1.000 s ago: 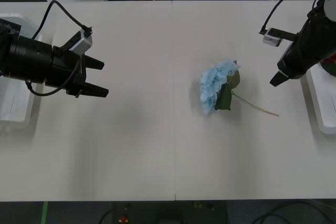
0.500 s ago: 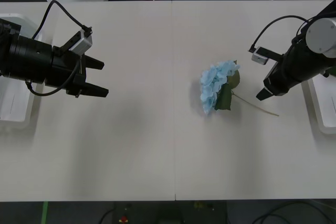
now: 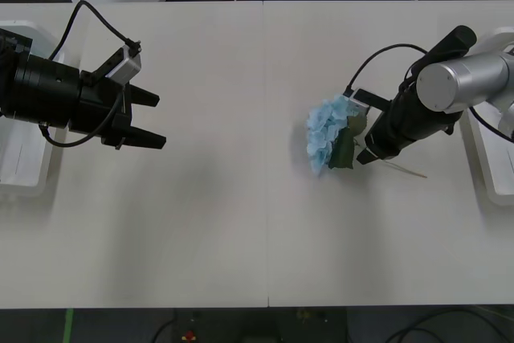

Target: Put the red flowers into the right box and the blue flowers into the left box

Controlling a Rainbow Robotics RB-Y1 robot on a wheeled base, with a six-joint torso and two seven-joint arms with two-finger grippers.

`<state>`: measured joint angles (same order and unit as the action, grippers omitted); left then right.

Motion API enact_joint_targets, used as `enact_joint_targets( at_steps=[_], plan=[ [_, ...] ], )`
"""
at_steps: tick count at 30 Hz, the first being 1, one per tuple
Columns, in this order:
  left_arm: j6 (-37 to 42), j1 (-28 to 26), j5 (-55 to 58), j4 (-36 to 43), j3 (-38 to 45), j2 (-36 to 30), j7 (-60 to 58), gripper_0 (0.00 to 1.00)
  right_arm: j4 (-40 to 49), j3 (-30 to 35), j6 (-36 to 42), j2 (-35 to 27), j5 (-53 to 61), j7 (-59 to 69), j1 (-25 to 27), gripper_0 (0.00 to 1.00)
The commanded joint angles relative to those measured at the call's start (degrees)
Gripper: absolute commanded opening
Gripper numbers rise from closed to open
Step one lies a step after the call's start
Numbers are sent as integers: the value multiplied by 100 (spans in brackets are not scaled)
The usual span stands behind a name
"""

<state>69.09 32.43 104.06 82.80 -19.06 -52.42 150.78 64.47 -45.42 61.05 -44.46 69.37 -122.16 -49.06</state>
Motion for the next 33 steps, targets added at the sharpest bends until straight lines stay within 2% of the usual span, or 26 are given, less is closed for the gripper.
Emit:
enact_joint_targets(
  at_steps=[1, 9, 21, 24, 27, 29, 30, 32, 33],
  plan=[
    [-45, 229, 71, 52, -27, -189, 422, 100, -5, 16, -164, 272, -169, 413, 45, 100],
    [-45, 229, 71, 52, -27, -189, 422, 100, -225, 7, -480, 465, -345, 395, 63, 100],
    [-45, 229, 71, 52, -27, -189, 422, 100, -365, -248, -498, 360, -565, 360, 63, 99],
    [-45, 229, 71, 52, -27, -189, 422, 100, -365, -274, -506, 360, -556, 395, 63, 78],
    [-45, 229, 71, 52, -27, -189, 422, 100, -365, -283, -489, 360, -529, 466, 63, 42],
    [-45, 229, 71, 52, -27, -189, 422, 100, -365, -292, -471, 368, -521, 518, 63, 24],
    [-45, 229, 71, 52, -27, -189, 422, 100, -365, -301, -462, 368, -521, 536, 63, 20],
    [-45, 229, 71, 52, -27, -189, 422, 100, -365, -301, -445, 368, -512, 597, 81, 3],
    [-45, 229, 71, 52, -27, -189, 422, 100, -365, -301, -436, 368, -512, 615, 72, 0]
  ],
)
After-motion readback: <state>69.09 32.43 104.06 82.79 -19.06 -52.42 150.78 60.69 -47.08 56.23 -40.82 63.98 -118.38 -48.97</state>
